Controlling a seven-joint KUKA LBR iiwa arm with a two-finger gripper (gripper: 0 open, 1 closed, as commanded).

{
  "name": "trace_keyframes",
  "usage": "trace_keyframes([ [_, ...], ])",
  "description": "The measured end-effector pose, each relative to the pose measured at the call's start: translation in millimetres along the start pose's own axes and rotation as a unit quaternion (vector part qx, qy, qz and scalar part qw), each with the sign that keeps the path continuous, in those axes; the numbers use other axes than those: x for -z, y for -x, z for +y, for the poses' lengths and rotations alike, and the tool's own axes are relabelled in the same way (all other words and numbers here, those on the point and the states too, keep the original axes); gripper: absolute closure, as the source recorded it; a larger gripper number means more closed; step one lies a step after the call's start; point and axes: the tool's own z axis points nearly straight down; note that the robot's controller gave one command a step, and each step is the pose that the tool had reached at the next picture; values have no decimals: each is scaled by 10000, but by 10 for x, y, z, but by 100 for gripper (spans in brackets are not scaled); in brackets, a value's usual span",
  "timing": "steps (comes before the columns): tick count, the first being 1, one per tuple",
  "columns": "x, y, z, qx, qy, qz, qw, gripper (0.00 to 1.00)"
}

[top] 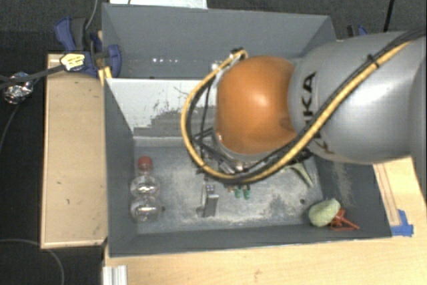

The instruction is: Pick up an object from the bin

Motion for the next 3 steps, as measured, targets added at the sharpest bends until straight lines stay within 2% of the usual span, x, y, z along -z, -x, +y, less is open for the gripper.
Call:
trace_keyframes([
  [1, 45, 17, -11, -31, 9, -39, 10000, 0],
  [2, -574, 148, 356, 298, 15, -55, 9995, 0],
  [3, -530, 143, 730, 1578, -2, -16, 9875, 0],
])
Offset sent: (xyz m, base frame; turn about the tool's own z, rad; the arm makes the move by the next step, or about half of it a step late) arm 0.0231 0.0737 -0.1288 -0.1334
